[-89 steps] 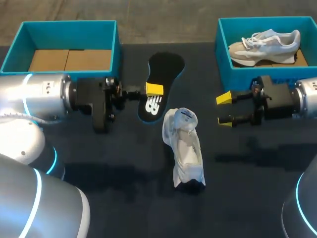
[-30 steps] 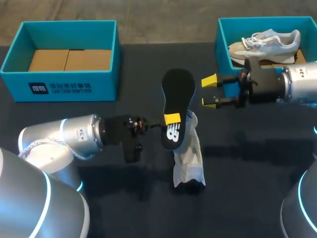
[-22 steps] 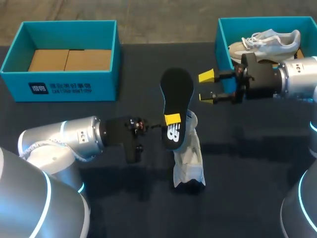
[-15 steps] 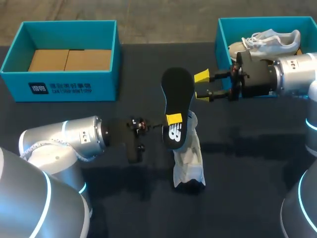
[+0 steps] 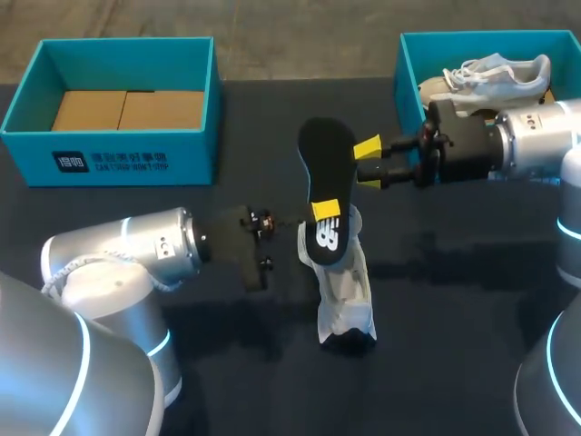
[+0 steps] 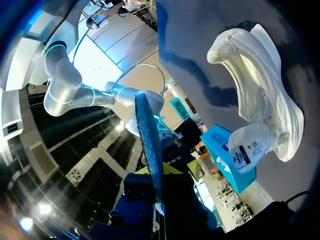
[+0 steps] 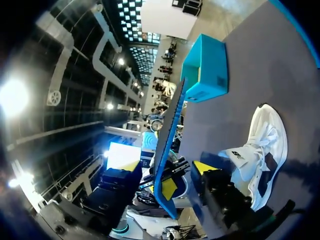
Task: Take the shoe out of the shoebox, open the shoe tongue, remove and reinsert the insole, then place the shoe into the shoebox
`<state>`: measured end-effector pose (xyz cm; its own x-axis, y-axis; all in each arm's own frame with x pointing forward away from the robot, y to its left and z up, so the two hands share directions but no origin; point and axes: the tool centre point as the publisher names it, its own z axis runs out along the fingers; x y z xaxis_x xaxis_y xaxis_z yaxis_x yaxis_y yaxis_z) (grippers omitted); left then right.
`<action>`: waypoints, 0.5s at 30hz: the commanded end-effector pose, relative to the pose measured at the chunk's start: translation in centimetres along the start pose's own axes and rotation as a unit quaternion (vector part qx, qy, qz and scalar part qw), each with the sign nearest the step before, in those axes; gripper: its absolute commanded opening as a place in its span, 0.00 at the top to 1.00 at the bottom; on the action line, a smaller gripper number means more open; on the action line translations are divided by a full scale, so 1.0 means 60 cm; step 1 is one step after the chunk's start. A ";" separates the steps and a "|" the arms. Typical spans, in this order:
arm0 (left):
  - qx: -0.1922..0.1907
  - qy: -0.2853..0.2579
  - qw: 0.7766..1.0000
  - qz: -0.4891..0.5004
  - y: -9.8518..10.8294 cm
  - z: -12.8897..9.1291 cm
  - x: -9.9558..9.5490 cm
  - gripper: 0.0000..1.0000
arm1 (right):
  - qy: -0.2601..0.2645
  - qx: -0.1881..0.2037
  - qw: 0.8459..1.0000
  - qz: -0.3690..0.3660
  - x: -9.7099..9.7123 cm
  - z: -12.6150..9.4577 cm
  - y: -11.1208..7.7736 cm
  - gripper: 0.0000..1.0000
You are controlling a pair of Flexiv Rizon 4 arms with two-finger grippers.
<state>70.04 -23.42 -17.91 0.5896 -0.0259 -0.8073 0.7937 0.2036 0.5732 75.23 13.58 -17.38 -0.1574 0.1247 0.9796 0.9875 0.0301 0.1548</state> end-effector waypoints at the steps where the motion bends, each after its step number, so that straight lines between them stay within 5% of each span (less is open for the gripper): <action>1: -0.001 0.003 1.000 0.000 0.000 0.014 0.005 1.00 | 0.002 0.004 1.000 0.001 -0.002 0.009 0.001 0.52; 15: -0.005 0.010 1.000 -0.002 -0.001 0.021 0.016 1.00 | 0.005 0.017 1.000 0.013 0.001 0.025 -0.012 0.59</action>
<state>70.64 -24.21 -18.54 0.5838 -0.0128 -0.8118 0.7947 0.2134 0.5682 74.42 14.78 -17.49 -0.1343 0.1146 0.9843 0.9899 0.0617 0.1279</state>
